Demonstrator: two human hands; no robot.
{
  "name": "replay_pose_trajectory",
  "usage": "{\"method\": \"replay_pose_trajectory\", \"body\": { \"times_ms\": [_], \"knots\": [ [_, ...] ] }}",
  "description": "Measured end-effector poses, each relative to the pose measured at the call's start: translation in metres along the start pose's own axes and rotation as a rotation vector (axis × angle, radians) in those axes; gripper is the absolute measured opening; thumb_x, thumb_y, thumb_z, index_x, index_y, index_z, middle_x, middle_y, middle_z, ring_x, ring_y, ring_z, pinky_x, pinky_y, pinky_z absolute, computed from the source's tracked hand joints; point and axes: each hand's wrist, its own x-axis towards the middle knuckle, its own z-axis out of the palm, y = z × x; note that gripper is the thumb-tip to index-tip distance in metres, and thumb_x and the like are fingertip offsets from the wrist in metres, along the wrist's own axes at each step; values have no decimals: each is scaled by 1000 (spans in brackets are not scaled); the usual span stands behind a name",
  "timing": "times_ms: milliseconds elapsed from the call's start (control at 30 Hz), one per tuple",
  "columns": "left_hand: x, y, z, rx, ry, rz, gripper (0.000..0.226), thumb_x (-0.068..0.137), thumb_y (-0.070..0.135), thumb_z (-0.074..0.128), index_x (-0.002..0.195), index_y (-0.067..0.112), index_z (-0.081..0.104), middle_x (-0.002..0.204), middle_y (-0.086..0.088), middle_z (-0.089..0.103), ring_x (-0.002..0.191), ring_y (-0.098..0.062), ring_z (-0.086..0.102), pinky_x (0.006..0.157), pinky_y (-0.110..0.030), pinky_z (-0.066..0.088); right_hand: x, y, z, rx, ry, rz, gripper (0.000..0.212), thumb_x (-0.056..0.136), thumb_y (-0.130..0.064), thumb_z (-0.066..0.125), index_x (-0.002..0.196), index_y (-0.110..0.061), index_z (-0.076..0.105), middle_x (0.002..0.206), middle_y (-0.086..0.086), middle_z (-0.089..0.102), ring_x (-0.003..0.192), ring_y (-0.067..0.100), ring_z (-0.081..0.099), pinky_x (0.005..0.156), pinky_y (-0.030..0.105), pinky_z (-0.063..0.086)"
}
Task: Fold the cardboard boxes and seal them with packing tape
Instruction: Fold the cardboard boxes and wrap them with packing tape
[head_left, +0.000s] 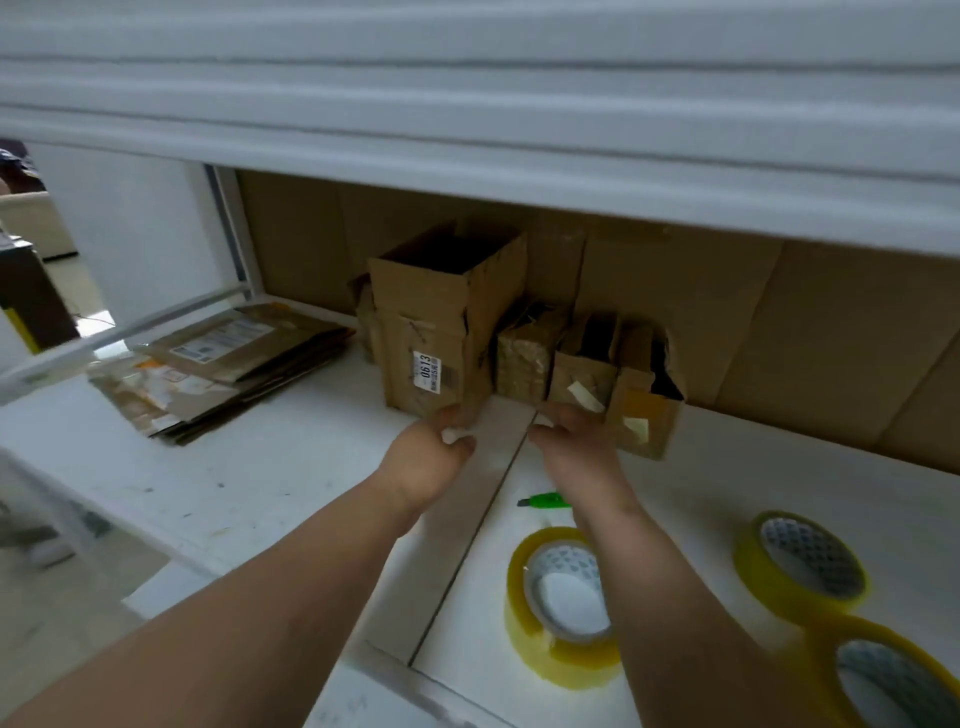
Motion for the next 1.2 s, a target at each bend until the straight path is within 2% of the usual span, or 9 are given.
{"method": "replay_pose_trajectory", "body": {
  "times_ms": [33,133,200,267,400,600,833,1033,1200],
  "knots": [
    [-1,-8,-14,13,17,-10,51,99,31,55,148,26,42,149,-2,47,134,-23,45,97,-24,39,-3,-8,14,-51,-23,-35,40,95,-19,56,135,-20,58,133,5,57,95,15,57,58,8,39],
    [-4,-37,-61,75,56,-41,56,99,33,56,151,24,38,152,-1,43,134,-23,46,105,-29,40,-15,-29,62,-162,-78,-105,35,93,-17,56,128,-14,62,134,8,59,115,26,58,81,23,43],
    [-6,-59,-96,127,75,-49,56,99,34,55,151,27,37,153,-1,42,130,-22,50,105,-29,40,-24,-40,98,-133,-101,-79,38,93,-20,57,131,-18,60,137,6,57,115,22,58,90,25,44],
    [-8,-83,-133,189,88,-57,55,99,35,54,151,29,37,153,1,41,128,-22,51,106,-31,41,-34,-52,137,-99,-123,-55,39,95,-24,58,134,-23,58,138,3,55,111,17,56,88,23,41],
    [-9,-132,-206,387,119,-67,56,98,39,52,151,29,36,154,1,40,133,-24,46,108,-36,39,-48,-75,215,-107,-173,-67,36,96,-25,58,132,-24,59,142,0,49,128,16,49,106,32,42],
    [4,-179,-281,736,115,-53,56,97,43,44,151,33,33,153,1,39,139,-28,37,111,-46,31,-51,-97,291,-280,-212,-128,40,97,-26,55,137,-24,55,147,-3,43,130,17,46,101,21,34],
    [53,-199,-309,909,131,84,57,95,42,48,149,32,34,157,2,34,146,-26,26,118,-47,18,-4,-107,341,-561,-160,-219,55,97,-36,51,150,-28,38,161,-4,26,147,18,18,118,36,23],
    [113,-202,-311,993,107,148,59,90,35,51,147,33,35,158,-1,30,146,-27,22,121,-51,13,50,-103,367,-657,-149,-211,66,95,-47,50,154,-34,24,165,-5,11,149,24,10,118,46,23],
    [156,-210,-305,1041,85,245,68,94,38,47,155,38,17,165,-1,15,151,-28,13,121,-51,3,77,-105,375,-687,-153,-268,69,90,-51,58,152,-36,30,162,-6,20,146,25,18,116,46,21]
  ]
}}
